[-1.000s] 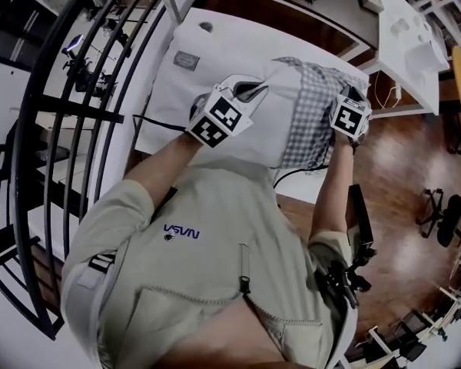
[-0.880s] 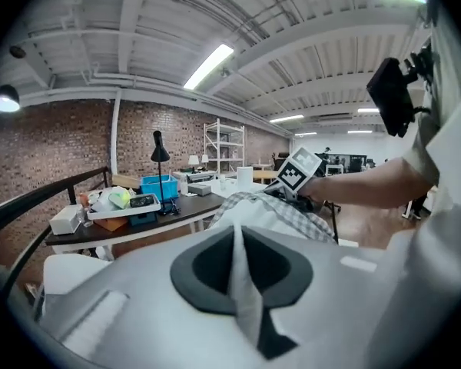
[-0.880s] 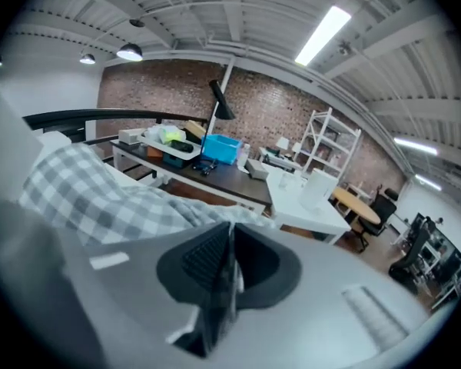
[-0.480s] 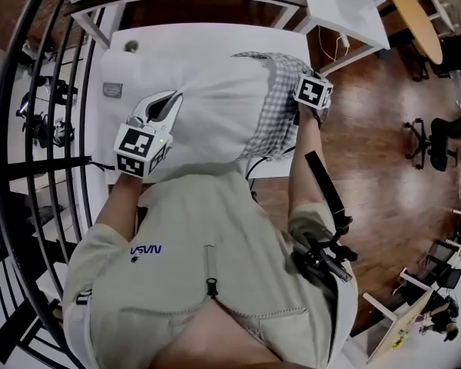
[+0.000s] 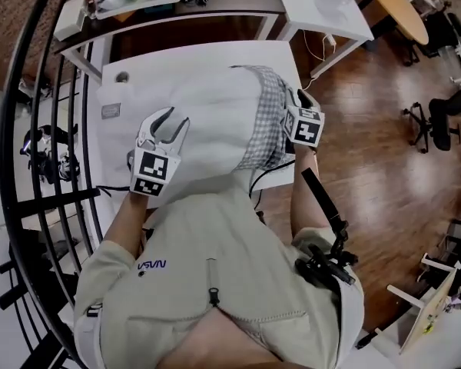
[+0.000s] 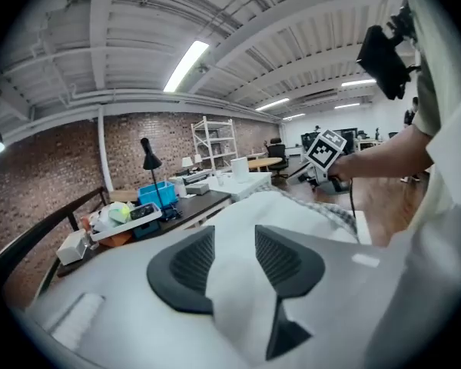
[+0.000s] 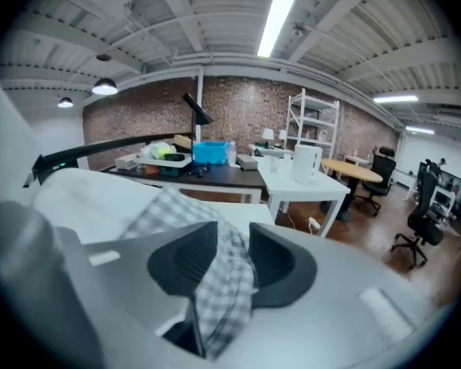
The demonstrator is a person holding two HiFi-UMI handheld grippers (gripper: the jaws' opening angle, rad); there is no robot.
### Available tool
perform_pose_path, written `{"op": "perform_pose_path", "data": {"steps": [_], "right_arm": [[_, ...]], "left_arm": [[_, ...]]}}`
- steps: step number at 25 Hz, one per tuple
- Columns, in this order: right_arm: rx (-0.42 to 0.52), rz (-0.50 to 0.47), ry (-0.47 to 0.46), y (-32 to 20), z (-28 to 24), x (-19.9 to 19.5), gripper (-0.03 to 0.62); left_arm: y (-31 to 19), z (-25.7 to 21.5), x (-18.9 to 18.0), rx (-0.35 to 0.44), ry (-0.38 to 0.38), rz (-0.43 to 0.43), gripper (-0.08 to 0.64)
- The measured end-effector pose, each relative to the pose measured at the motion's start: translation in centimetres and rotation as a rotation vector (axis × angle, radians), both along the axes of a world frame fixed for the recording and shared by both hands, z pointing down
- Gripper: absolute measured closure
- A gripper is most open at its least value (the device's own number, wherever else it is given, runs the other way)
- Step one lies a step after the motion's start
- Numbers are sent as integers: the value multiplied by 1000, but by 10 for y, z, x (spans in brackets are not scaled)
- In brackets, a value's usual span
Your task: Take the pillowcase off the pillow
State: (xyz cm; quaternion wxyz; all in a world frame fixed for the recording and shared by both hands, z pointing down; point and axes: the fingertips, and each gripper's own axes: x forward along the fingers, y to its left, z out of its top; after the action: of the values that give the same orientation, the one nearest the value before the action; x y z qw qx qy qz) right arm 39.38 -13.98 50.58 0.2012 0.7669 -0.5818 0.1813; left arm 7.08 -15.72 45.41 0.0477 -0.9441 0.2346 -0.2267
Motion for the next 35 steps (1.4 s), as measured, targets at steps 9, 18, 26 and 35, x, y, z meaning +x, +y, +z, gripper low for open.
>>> {"op": "perform_pose_path", "data": {"steps": [9,18,26,35], "right_arm": [[-126,-219,-101,128,49,-140,386],[-244,-209,123,117,70,-151,557],[-233,140,264,136,44,-37,578],[-386,248,139,147,126,17,578]], "left_arm": [[97,91,5,-169,-261,216,225],[64,62,6,-92,-89,155,535],[45,16,-4,-57,36,132,540],[53,47,-31,-154,-4,159,519]]}}
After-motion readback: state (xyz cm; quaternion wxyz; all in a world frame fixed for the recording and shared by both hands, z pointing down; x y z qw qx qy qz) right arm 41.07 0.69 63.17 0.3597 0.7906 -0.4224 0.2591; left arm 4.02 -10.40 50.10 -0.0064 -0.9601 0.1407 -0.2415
